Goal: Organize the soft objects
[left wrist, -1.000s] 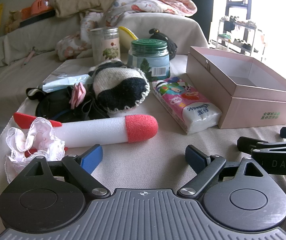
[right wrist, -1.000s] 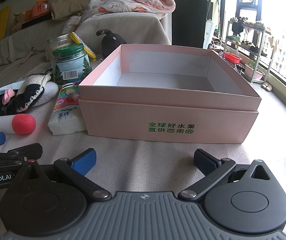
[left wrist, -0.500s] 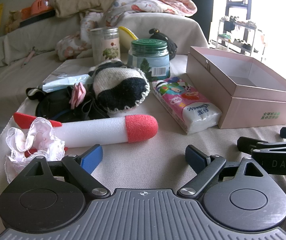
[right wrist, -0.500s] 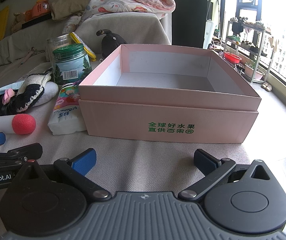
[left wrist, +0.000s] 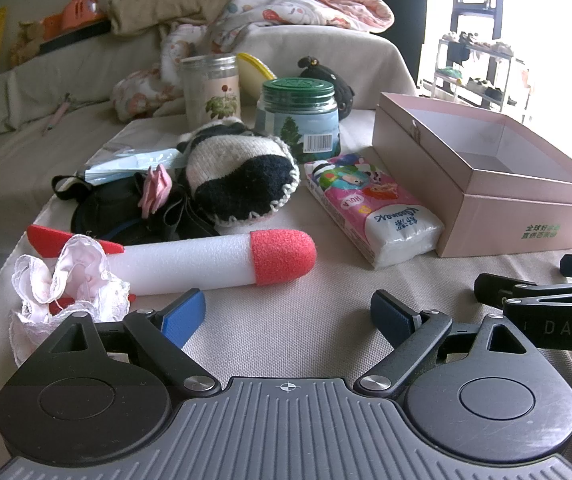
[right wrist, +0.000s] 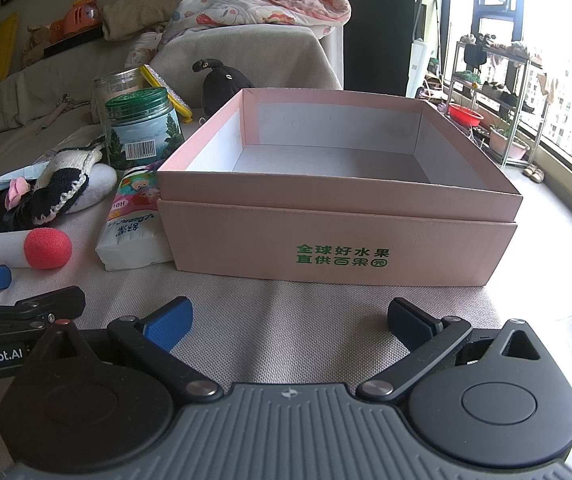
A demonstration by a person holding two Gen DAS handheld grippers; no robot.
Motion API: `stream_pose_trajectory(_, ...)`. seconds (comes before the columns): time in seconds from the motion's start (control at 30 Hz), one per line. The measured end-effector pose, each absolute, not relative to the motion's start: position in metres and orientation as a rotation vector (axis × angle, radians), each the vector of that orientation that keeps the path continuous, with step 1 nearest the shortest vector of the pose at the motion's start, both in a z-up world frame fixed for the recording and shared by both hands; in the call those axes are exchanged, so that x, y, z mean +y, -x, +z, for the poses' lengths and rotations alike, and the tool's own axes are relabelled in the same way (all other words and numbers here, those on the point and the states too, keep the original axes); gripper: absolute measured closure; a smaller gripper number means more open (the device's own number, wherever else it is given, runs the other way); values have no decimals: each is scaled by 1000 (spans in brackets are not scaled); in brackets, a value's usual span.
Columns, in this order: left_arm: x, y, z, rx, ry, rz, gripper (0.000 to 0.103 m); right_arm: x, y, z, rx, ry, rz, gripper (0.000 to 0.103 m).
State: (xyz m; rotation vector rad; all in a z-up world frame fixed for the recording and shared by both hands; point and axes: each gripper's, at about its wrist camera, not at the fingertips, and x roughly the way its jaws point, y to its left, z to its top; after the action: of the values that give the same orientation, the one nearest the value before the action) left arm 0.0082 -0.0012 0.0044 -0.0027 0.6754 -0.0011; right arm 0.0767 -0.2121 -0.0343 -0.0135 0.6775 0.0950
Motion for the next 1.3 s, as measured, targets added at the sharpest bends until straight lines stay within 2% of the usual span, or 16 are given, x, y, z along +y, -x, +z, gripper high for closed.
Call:
stream_pose_trajectory(0.2,9,-1,15,679,89,-131,17,-217,-76,-31,710,6,122,0)
stream_pose_trajectory(0.47,62,29,97,540,96,-210,18,-218,-73,-25,774,55,170,0)
stream_pose_trajectory(0.57,107,12,111,586,182,-119,19,-219,-71,-27,765,59,180,0)
stream_pose_trajectory(0.73,147,-10,96,666,253,-142,19,-220,-69,-28,752,54,186,0)
stream_pose_trajectory(0.87,125,-12,84,701,42,-277,19,-220,-67,-28,750,54,182,0)
stream_pose_trajectory(1.0,120,-10,67,801,38,-270,21,-220,-66,-27,750,53,182,0)
stream_pose_trajectory(1.2,121,17,42,790,12,-158,22,-220,-66,-27,751,53,180,0)
stream_pose_trajectory(1.23,123,17,38,783,20,-148,23,-220,-66,-27,752,53,177,0)
stream_pose_trajectory(1.3,124,17,30,760,52,-139,31,-218,-65,-26,748,59,167,0)
